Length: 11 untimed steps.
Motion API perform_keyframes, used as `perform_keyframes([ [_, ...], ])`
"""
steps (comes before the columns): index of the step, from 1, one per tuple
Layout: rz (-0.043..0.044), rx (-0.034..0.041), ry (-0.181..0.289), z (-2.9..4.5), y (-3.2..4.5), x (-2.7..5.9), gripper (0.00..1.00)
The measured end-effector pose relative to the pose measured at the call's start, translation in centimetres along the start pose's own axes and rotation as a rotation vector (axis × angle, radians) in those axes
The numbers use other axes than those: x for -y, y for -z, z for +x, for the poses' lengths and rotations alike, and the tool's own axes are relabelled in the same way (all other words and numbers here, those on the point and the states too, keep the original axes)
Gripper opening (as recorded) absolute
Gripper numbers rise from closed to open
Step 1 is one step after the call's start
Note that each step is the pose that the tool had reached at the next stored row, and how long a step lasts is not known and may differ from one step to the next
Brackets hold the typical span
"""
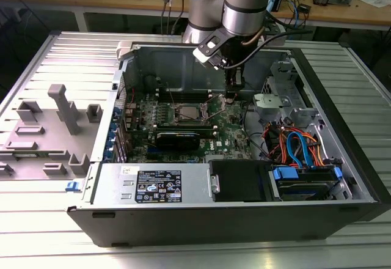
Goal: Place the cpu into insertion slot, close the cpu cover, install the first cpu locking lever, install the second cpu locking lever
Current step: 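Close the cpu cover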
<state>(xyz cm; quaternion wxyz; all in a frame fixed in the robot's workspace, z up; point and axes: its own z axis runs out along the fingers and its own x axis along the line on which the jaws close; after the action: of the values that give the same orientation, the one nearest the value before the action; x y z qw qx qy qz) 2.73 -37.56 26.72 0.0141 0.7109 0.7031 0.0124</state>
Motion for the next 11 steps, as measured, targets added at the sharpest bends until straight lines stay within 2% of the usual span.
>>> perform_keyframes([
  [11, 0.0001, 0.0016, 0.000, 0.00, 0.00, -0.23, 0.11],
])
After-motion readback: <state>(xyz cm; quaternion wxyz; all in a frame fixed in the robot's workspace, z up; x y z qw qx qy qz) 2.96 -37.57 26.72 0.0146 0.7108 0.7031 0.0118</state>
